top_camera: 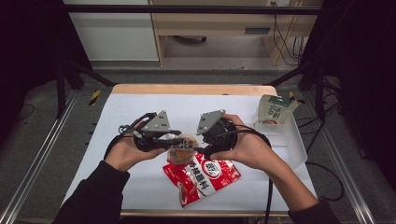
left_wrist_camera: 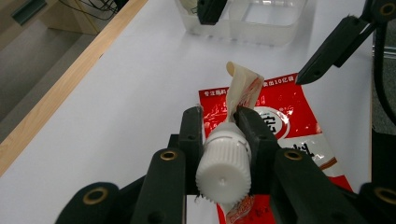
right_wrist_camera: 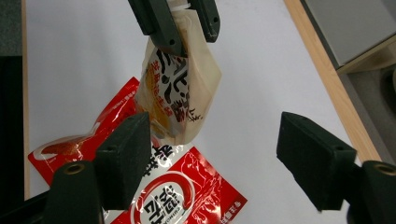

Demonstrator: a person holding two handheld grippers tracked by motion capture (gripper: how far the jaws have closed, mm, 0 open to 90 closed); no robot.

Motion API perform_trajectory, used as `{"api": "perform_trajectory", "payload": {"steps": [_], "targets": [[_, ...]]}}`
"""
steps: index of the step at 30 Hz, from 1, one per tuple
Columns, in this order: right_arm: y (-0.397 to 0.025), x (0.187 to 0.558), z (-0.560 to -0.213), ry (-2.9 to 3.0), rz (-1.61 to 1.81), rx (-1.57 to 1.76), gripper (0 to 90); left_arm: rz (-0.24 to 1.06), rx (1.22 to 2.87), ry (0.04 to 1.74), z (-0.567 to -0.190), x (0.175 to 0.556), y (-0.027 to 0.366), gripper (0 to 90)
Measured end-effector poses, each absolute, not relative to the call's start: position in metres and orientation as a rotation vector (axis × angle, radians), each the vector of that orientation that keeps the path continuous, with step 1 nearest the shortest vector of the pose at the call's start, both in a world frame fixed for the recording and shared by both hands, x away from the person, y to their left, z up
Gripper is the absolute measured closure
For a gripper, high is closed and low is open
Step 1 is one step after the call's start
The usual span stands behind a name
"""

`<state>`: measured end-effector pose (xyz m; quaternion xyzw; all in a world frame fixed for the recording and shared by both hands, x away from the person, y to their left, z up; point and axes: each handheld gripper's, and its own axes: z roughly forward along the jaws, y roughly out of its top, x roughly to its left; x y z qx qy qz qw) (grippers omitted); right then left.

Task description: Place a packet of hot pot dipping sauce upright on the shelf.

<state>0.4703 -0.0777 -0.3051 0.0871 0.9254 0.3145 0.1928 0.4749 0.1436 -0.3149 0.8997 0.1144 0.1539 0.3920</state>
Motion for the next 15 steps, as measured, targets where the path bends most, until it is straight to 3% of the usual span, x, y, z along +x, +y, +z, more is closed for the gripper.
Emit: {"api": "perform_trajectory", "payload": {"steps": [4,15], "targets": [[-0.075,0.475,-0.305,2.633,0.858,0.231,26.3,0.389,2.285,0.278,-0.315,0.473,0.14,73.1],[-0.066,0.48,-0.306,2.72,0.799,0.175,49.5,0.376,2.293,0.245,-0.315,0.471,0.135,73.1]]}}
